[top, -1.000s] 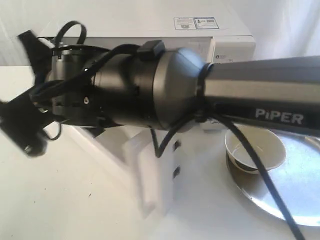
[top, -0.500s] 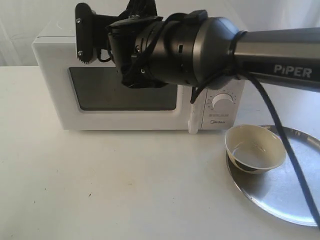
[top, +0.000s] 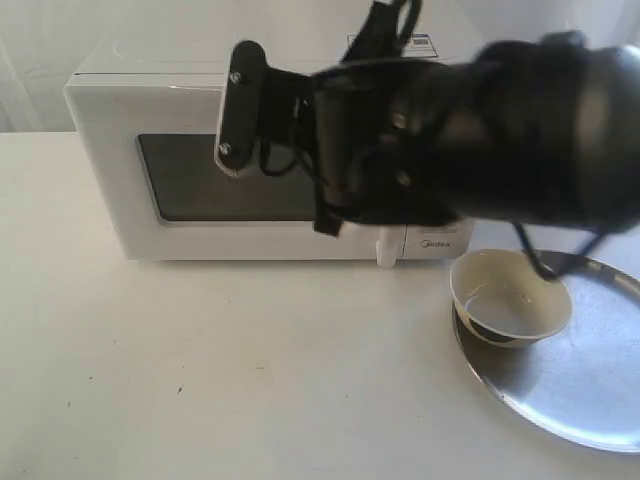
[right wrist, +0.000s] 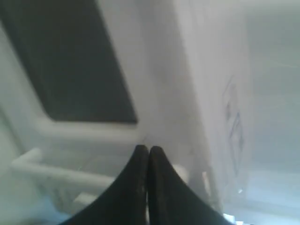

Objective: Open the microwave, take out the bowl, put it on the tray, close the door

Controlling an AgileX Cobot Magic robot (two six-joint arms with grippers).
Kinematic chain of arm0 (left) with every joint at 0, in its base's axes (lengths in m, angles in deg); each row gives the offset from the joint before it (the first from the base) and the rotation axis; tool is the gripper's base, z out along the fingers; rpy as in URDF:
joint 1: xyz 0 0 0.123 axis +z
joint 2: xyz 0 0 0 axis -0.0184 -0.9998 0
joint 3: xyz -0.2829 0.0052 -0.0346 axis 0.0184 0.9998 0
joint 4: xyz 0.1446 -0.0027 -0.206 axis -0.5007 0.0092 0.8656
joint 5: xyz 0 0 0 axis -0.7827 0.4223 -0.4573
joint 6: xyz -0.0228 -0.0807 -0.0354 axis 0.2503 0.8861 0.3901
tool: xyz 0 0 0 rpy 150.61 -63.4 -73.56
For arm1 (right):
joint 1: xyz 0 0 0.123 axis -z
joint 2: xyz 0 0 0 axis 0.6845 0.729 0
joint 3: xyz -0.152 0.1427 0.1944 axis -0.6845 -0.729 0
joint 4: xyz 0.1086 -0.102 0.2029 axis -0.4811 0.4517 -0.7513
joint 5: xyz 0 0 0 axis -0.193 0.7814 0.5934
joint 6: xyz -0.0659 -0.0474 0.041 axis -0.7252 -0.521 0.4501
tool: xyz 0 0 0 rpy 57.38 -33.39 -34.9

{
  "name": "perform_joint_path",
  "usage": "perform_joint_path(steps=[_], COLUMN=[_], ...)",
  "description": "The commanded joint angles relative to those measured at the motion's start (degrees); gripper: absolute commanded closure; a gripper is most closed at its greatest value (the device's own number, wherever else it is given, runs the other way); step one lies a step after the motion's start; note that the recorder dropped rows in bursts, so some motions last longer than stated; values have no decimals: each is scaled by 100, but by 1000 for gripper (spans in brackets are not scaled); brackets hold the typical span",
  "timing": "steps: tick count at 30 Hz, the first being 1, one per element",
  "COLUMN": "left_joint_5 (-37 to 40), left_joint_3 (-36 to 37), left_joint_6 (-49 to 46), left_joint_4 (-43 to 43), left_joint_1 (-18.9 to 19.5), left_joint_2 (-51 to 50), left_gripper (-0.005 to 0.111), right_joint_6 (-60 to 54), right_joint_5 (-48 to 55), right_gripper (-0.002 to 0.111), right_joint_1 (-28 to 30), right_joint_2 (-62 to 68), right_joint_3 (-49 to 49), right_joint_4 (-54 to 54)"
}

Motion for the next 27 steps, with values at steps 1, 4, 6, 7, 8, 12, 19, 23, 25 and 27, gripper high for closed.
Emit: perform_joint_path(steps=[1,4,6,7,8,12,19,23,25,27], left_joint_5=[11,11,11,11,11,11,11,11,11,11], left_joint_3=[-14,-14,-14,-14,-14,-14,-14,-14,-14,-14], left_joint_6=[17,17,17,17,17,17,17,17,17,17], left_joint_4=[46,46,46,46,46,46,46,46,46,46], left_joint_1=[-32,-32,-32,-32,-32,-32,-32,-32,-32,-32], left_joint_2=[12,12,12,12,12,12,12,12,12,12], left_gripper=[107,107,107,107,107,107,107,107,107,107], right_joint_6=[530,1284,1598,1718,1802,2306,3929,3942,3942,3942], right_joint_5=[-458,-1121,-1580,-1851,-2000,-2416,-2409,-2420,-2420,-2420], right_gripper=[108,108,108,108,108,108,108,108,108,108], right_joint_1=[-47,-47,-47,-47,-47,-47,-47,-47,-47,-47], right_joint_2=[-1154,-1870,-2283,-2503,-2713,-3509,-4436,-4641,-4684,-4693], right_joint_3=[-1505,-2447,-3024,-3291,-3497,-4324,-4675,-4675,-4675,-4675], right_joint_4=[-178,-42,-81,-140,-200,-225,-1087,-1087,-1087,-1087])
